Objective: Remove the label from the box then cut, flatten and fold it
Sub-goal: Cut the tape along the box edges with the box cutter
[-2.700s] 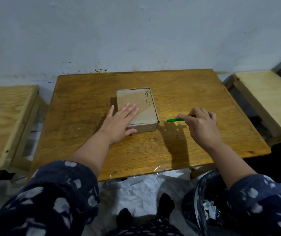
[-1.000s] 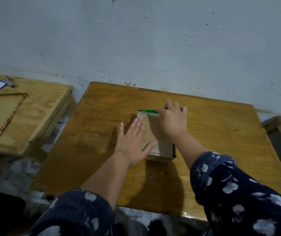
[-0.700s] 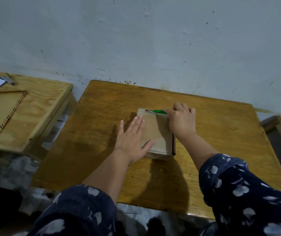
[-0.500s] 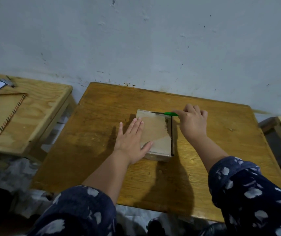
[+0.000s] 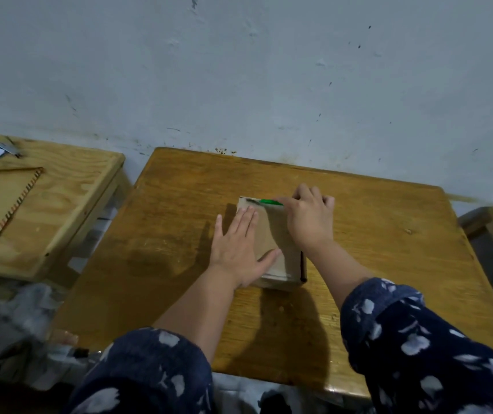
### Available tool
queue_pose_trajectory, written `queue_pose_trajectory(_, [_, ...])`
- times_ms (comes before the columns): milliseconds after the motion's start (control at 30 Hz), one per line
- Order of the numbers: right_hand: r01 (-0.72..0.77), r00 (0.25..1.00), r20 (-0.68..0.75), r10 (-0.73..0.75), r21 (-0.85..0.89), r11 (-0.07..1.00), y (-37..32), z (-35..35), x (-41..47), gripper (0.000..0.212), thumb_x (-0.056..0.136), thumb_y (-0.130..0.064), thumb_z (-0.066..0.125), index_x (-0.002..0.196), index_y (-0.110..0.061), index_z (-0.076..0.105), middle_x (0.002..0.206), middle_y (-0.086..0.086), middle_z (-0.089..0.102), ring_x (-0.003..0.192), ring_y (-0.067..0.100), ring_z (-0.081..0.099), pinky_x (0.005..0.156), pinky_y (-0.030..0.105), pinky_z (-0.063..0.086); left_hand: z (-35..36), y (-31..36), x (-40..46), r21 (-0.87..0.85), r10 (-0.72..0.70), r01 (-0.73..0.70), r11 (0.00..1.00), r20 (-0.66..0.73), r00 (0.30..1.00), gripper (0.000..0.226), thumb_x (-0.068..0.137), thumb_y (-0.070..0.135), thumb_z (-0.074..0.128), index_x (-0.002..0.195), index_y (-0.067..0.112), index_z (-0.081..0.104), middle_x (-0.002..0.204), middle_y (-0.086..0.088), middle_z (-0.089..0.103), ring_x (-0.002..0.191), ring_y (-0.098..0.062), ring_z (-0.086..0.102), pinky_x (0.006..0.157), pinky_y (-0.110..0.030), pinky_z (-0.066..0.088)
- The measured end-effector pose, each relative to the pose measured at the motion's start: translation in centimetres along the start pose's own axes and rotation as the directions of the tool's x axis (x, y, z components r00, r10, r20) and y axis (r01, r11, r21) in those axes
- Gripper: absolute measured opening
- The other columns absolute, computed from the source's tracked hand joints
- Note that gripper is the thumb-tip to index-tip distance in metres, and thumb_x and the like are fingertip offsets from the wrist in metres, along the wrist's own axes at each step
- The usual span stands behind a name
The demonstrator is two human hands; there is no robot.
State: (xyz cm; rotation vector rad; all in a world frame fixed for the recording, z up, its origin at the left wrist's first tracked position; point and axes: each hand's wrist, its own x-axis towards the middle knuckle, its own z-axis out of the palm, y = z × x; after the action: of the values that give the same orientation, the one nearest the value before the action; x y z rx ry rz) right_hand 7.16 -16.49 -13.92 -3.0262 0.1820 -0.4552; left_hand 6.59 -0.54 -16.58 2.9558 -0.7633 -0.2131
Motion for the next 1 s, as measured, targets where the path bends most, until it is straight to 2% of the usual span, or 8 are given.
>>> queue_pose_trajectory(300, [-0.004,0.999,0.034,0.008,-0.137,0.991,3.3,-0.7,-0.4,0.037,0.087,-0.019,0.057,0.121,-0.034,0.061,0.096,0.003,0.052,0.093,0.026,0.045,0.079,0.04,0.031,0.3,-0.2,0.1,-0.027,-0.021,0.021,0.999,-0.02,1.0,0.093,0.084,0.076,0.012,0.152,0.015,-0.007,0.16,0.002,-0.014,0.146,-0.012,-0.016,0.115,-0.055,-0.009])
queue_pose_trajectory(433, [-0.076,0.997,0.021,0.075,0.028,0.997,5.0,-1.7,-0.6,0.034,0.091,-0.02,0.053,0.121,-0.034,0.061,0.099,-0.002,0.056,0.095,0.022,0.049,0.081,0.039,0.031,0.3,-0.2,0.2,-0.059,-0.016,0.015,0.998,-0.013,1.0,0.093,0.084,0.076,0.014,0.152,0.016,-0.008,0.16,0.002,-0.015,0.145,-0.012,-0.017,0.116,-0.056,-0.008])
queue_pose_trajectory(500, [-0.199,0.979,0.078,0.187,0.176,0.964,5.2,-2.0,-0.5,0.033,0.091,-0.023,0.054,0.121,-0.037,0.06,0.102,-0.003,0.06,0.094,0.02,0.054,0.083,0.04,0.035,0.3,-0.2,0.2,-0.067,-0.015,0.013,0.998,-0.02,1.0,0.093,0.084,0.076,0.014,0.152,0.016,-0.007,0.16,0.003,-0.015,0.145,-0.012,-0.017,0.116,-0.056,-0.008])
queue_pose_trajectory(567, [-0.452,0.891,0.236,0.387,0.4,0.798,5.0,-2.5,-0.2,0.032,0.09,-0.025,0.056,0.119,-0.039,0.061,0.103,-0.002,0.065,0.077,0.017,0.058,0.078,0.041,0.045,0.4,-0.1,0.2,-0.068,-0.019,0.018,0.998,-0.025,0.999,0.093,0.084,0.077,0.015,0.152,0.016,-0.007,0.16,0.003,-0.015,0.145,-0.012,-0.017,0.116,-0.057,-0.007])
queue_pose_trajectory(633, [-0.654,0.751,0.429,0.502,0.585,0.479,4.9,-3.1,0.0,0.031,0.09,-0.019,0.057,0.117,-0.036,0.064,0.101,-0.001,0.064,0.064,0.014,0.053,0.063,0.033,0.047,0.4,0.0,0.1,-0.065,-0.026,0.024,0.998,-0.028,0.999,0.093,0.084,0.077,0.015,0.152,0.017,-0.005,0.16,0.003,-0.013,0.145,-0.012,-0.016,0.115,-0.058,-0.007])
queue_pose_trajectory(733, [-0.769,0.595,0.594,0.542,0.616,0.169,5.5,-4.1,0.1,0.036,0.093,-0.01,0.051,0.12,-0.031,0.063,0.109,0.004,0.062,0.075,0.016,0.05,0.056,0.026,0.04,0.3,0.0,0.2,-0.048,-0.025,0.024,0.999,-0.022,0.999,0.093,0.083,0.077,0.013,0.152,0.017,-0.006,0.16,0.003,-0.013,0.145,-0.012,-0.016,0.115,-0.059,-0.005])
queue_pose_trajectory(900, [-0.776,0.52,0.671,0.528,0.63,-0.036,7.1,-3.9,-0.1,0.057,0.096,0.003,0.03,0.137,-0.033,0.044,0.106,0.003,0.061,0.082,0.019,0.05,0.067,0.031,0.043,0.0,0.1,0.1,-0.047,-0.028,0.028,0.999,-0.017,0.999,0.093,0.084,0.076,0.015,0.152,0.017,-0.004,0.161,0.004,-0.011,0.146,-0.011,-0.014,0.115,-0.058,-0.007])
queue_pose_trajectory(1000, [-0.779,0.534,0.682,0.5,0.627,-0.023,8.0,-2.8,-0.4,0.065,0.095,0.009,0.032,0.144,-0.034,0.033,0.129,0.012,0.052,0.092,0.023,0.052,0.072,0.034,0.044,-0.4,0.1,0.3,-0.032,-0.032,0.031,0.999,-0.022,0.999,0.091,0.085,0.074,0.019,0.153,0.016,-0.001,0.161,0.002,-0.007,0.147,-0.012,-0.01,0.116,-0.056,-0.007])
